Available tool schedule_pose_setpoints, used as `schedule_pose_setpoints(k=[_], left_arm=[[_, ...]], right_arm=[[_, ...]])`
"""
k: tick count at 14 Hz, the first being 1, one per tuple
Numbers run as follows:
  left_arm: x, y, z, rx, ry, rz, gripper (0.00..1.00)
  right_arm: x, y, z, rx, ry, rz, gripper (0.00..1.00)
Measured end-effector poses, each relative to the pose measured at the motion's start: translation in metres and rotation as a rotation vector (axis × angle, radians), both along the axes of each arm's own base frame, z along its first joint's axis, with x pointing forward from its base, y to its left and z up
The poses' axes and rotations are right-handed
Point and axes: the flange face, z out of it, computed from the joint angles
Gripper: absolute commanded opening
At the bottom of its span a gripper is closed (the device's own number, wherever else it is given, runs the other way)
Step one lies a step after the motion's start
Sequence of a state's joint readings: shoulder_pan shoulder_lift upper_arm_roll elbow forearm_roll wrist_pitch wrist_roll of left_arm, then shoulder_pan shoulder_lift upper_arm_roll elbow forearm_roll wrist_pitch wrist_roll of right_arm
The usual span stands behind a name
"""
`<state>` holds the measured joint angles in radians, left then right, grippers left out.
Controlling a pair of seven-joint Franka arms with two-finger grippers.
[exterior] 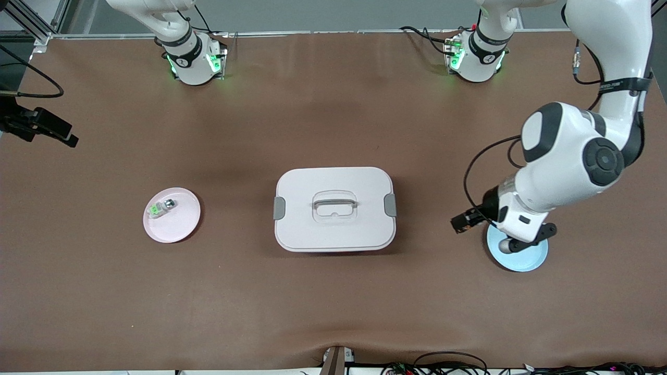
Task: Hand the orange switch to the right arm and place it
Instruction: 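Lift the switch with the left gripper while the right gripper reaches over, then bring the switch above the box toward the right gripper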
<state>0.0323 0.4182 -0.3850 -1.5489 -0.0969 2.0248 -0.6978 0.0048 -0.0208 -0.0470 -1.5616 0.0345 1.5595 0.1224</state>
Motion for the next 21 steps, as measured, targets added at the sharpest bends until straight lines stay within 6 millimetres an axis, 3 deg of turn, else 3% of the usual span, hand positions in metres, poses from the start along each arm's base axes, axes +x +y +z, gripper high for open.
schedule_pose_setpoints(k=[5, 9, 14, 16, 21], left_arm=[[-0.035, -0.094, 0.015, -0.041, 0.068, 0.138, 0.0], [-0.057, -0.168, 0.029, -0.099, 0.136, 0.267, 0.0], [-0.071, -0.222, 0.05, -0.242, 0.276, 0.462, 0.0], [-0.078, -0.237, 0.063, -0.301, 0.331, 0.525, 0.0], [-0.113, -0.288, 0.069, -0.348, 0.408, 0.566, 0.0]], right_arm=[[0.002, 0.004, -0.004, 0.001, 0.009, 0.013, 1.0], [0.007, 0.028, -0.013, 0.009, 0.023, 0.054, 1.0], [0.012, 0.067, -0.031, 0.147, 0.028, 0.041, 1.0], [0.014, 0.092, -0.041, 0.208, 0.021, -0.016, 1.0], [-0.003, 0.198, -0.042, 0.386, -0.097, -0.149, 1.0]])
